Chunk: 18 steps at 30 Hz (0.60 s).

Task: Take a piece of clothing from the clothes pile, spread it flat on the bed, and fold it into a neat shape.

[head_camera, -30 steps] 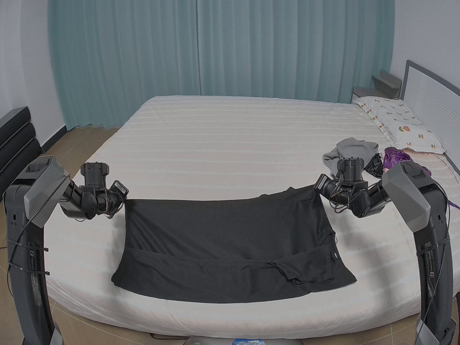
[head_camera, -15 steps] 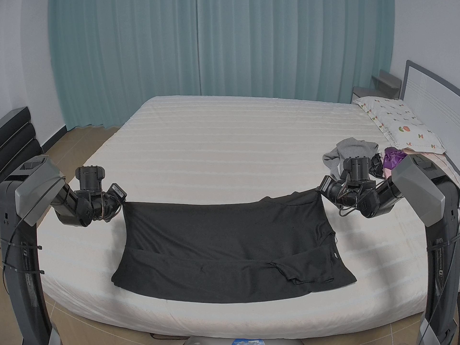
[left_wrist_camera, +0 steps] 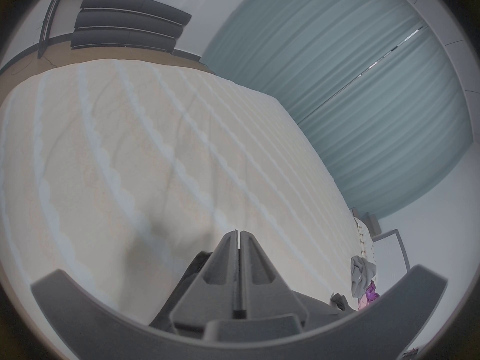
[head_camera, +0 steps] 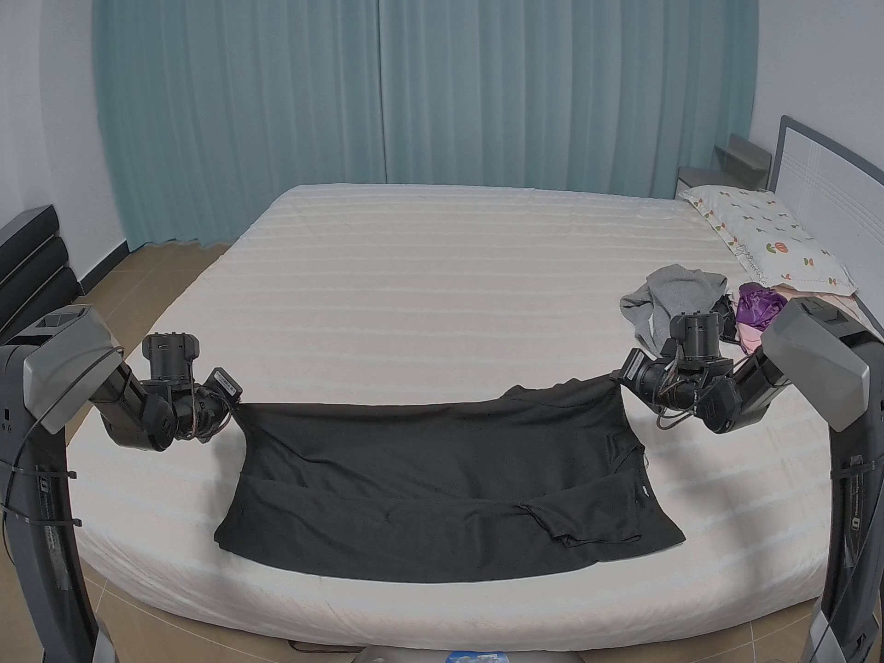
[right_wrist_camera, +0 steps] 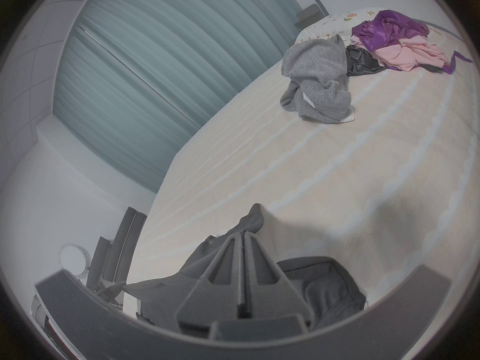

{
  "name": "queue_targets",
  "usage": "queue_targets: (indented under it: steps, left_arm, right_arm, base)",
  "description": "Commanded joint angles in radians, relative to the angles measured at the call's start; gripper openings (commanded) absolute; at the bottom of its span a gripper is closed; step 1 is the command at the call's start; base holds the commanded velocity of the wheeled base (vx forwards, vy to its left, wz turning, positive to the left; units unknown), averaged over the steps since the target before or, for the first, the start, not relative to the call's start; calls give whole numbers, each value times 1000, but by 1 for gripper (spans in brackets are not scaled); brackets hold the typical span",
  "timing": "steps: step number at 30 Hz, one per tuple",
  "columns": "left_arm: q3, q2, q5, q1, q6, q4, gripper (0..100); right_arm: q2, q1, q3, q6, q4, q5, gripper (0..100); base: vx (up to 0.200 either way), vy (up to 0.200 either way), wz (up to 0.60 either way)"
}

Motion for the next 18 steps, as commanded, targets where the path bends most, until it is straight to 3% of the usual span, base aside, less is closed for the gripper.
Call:
queue_targets:
  steps: [1,5,9,18]
  left_arm:
    - [81,-50,-2,1,2,-27,0]
    - [142,-74,-2,1,16,-52,0]
    - [260,-88,-3,0,94,-110,0]
    - [409,-117,-45,0,111,-208,0]
  right_arm:
    - [-56,-8,82,-2,-27,24,0]
    - [-87,-16,160,-5,-67,53,0]
    - [-113,-18,286,-5,-131,67,0]
    - [-145,-36,424,-7,-216,95,0]
  base:
    - [0,0,0]
    - [0,0,0]
    - [0,0,0]
    - [0,0,0]
